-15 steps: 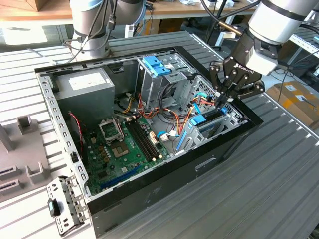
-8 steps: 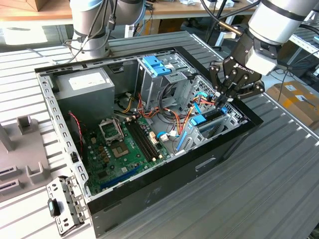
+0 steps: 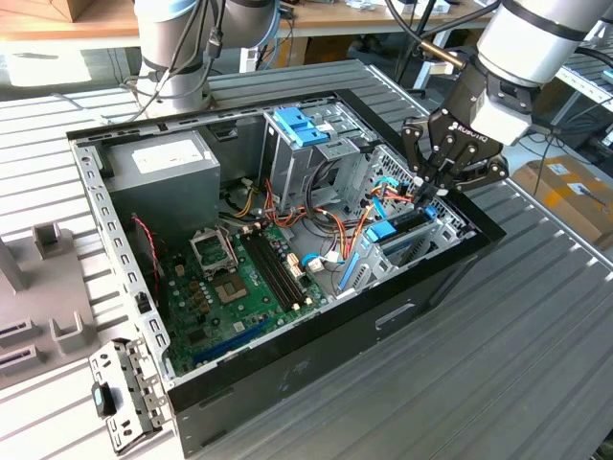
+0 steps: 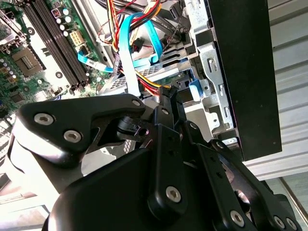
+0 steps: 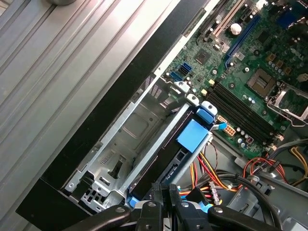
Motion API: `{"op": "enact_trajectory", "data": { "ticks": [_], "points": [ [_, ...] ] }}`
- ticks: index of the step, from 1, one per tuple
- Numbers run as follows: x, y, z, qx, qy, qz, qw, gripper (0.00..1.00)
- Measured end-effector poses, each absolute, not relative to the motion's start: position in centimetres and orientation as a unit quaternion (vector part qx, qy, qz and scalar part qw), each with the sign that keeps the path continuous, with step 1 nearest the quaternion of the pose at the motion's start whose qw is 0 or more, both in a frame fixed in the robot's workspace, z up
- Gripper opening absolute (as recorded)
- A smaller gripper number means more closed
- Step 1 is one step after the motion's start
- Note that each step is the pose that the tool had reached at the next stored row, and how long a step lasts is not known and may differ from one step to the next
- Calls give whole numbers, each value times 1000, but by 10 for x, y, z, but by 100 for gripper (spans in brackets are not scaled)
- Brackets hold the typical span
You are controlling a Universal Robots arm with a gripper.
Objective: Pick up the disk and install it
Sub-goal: 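Insert the first disk wire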
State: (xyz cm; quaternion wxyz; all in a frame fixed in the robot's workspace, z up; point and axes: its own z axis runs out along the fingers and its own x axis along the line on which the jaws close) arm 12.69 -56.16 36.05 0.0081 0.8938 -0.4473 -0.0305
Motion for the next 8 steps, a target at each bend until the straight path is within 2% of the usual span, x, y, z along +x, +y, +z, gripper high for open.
{"op": "enact_trajectory", "data": {
  "ticks": [8],
  "points": [
    [127,-562,360,892,-450,-31,8,16]
  ]
}}
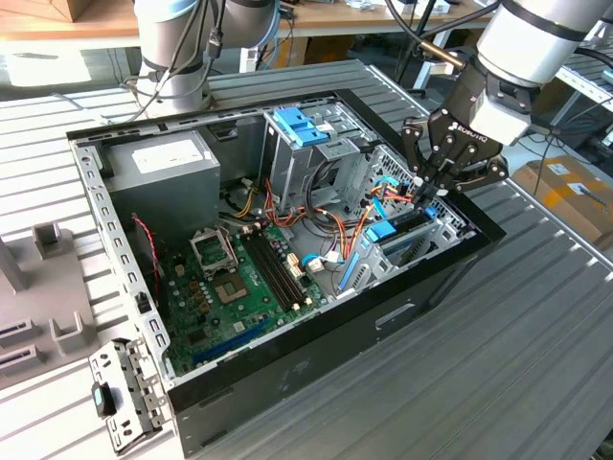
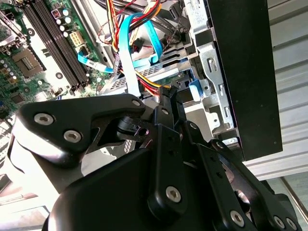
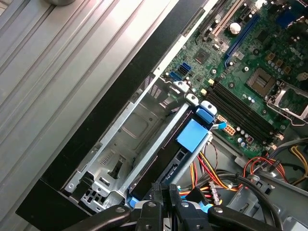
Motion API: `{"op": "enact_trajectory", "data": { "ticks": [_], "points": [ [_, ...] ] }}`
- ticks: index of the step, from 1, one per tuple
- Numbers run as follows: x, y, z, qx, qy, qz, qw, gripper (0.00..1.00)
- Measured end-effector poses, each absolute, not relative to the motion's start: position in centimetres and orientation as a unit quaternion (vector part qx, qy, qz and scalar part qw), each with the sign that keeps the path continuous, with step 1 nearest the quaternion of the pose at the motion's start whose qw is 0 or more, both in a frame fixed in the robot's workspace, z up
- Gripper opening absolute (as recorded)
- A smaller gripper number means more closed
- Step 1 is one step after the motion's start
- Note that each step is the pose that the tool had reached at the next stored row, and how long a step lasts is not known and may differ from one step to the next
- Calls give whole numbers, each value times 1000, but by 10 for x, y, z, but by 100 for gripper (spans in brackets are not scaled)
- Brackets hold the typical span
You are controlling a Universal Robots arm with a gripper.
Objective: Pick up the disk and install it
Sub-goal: 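Insert the first disk wire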
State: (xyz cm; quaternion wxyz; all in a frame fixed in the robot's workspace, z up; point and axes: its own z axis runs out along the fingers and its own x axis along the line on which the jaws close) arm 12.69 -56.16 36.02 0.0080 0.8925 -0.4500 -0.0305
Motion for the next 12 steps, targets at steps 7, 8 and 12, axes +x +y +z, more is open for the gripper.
{"op": "enact_trajectory", "data": {
  "ticks": [7,8,12],
  "points": [
    [127,-562,360,891,-453,-31,8,16],
    [127,-562,360,891,-453,-31,8,16],
    [127,-562,360,890,-454,-31,8,16]
  ]
}}
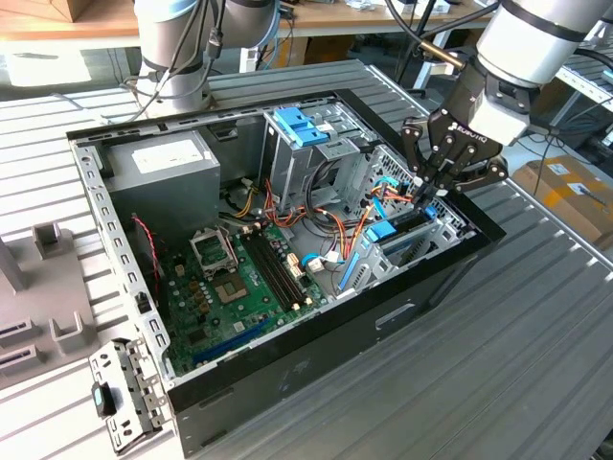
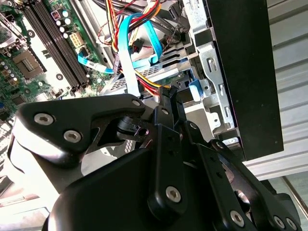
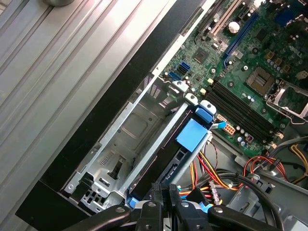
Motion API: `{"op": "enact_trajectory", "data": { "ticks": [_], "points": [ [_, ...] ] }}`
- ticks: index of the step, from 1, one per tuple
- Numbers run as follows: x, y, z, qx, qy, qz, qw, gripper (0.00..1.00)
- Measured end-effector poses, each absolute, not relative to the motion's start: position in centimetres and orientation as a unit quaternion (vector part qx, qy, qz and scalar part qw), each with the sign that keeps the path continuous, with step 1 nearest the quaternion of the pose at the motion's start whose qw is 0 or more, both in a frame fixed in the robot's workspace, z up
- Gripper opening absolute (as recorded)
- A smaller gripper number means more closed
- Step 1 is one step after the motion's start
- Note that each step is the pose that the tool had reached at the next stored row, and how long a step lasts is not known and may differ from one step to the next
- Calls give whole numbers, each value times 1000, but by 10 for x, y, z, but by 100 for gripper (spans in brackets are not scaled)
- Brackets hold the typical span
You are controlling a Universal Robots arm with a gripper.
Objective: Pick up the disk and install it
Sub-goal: 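Insert the first disk wire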
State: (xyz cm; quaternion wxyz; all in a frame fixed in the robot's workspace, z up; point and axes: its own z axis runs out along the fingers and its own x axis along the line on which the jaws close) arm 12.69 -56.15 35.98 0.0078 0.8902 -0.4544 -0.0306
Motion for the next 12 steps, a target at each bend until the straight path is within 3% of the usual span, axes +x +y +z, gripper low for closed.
{"op": "enact_trajectory", "data": {
  "ticks": [12],
  "points": [
    [127,-562,359,888,-458,-31,8,16]
  ]
}}
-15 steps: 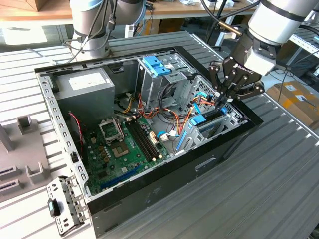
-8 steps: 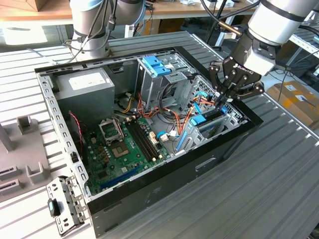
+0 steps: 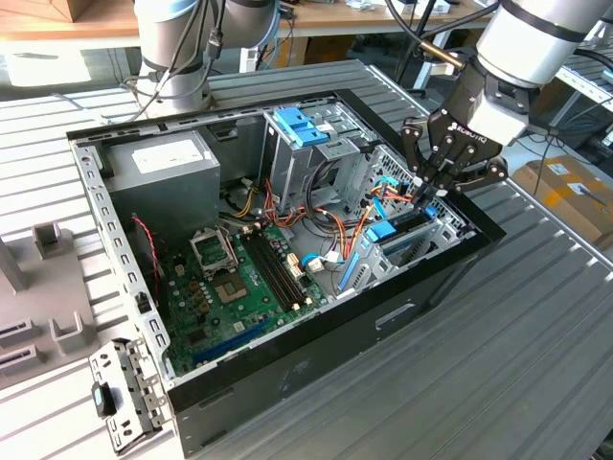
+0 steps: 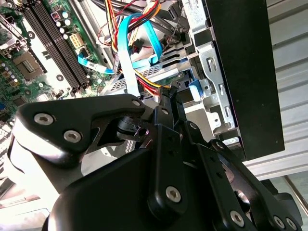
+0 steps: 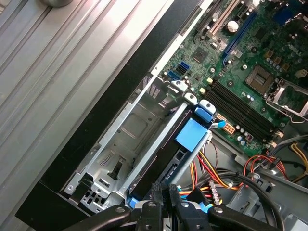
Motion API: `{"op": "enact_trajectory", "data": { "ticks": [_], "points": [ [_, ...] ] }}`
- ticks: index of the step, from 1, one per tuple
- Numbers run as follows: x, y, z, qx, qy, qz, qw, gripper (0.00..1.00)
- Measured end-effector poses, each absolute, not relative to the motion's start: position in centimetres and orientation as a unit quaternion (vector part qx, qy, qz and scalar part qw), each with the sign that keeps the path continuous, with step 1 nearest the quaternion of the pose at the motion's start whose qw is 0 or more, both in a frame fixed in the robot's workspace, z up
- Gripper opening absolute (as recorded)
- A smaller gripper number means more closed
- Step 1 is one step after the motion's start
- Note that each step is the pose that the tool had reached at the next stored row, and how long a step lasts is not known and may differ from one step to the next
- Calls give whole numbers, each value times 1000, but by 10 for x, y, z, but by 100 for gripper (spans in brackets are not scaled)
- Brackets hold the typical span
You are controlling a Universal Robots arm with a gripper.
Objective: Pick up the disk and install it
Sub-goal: 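Insert the first disk wire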
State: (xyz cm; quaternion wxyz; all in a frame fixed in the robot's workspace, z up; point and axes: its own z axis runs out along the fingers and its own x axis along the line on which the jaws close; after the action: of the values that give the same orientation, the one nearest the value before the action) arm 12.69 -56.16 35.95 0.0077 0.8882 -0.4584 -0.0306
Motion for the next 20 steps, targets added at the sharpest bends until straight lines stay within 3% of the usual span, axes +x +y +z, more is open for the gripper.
{"op": "enact_trajectory", "data": {
  "ticks": [20],
  "points": [
    [127,-562,359,884,-467,-31,7,16]
  ]
}}
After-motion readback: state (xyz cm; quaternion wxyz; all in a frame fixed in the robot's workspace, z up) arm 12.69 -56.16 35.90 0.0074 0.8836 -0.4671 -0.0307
